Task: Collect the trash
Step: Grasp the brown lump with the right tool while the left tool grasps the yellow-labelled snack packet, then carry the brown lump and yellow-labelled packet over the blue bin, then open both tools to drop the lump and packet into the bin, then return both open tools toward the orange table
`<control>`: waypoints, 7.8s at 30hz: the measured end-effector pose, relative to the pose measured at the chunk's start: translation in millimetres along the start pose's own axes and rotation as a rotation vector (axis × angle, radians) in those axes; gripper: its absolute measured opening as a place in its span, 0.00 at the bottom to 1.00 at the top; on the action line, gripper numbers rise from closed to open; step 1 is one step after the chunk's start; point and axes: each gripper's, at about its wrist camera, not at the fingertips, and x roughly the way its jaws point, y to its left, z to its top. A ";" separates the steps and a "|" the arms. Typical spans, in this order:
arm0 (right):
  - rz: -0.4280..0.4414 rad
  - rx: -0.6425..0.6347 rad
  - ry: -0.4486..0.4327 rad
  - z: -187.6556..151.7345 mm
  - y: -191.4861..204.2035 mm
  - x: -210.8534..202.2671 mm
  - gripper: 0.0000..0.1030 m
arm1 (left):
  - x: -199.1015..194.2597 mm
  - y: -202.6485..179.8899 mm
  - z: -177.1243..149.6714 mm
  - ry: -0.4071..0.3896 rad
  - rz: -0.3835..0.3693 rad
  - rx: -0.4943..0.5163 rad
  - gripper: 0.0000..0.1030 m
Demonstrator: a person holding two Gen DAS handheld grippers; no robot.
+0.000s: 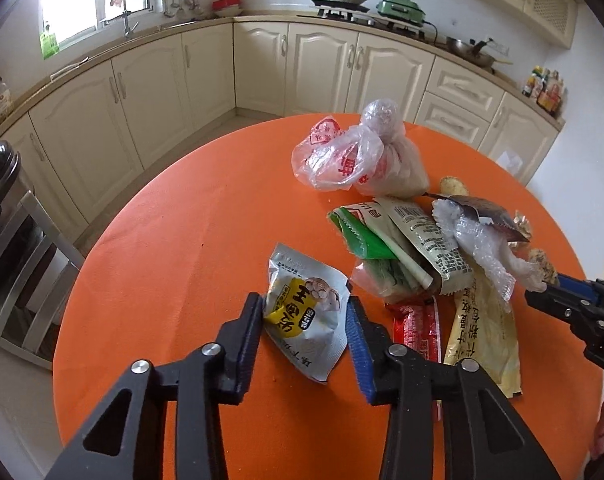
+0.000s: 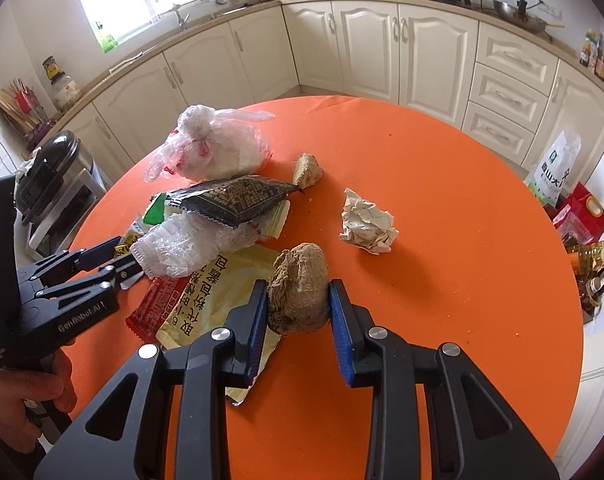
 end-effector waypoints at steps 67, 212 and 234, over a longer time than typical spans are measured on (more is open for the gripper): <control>0.021 0.045 -0.071 -43.5 -15.9 -73.0 0.29 | -102.6 -10.4 -92.6 0.007 -0.104 0.056 0.16; -0.174 0.104 -0.590 -34.0 -8.4 -297.9 1.00 | -289.4 -105.8 -156.1 -0.475 -0.076 0.046 0.99; -0.117 -0.033 -0.290 -9.0 23.1 -147.8 1.00 | -265.9 -88.8 -231.0 -0.242 0.027 -0.060 0.99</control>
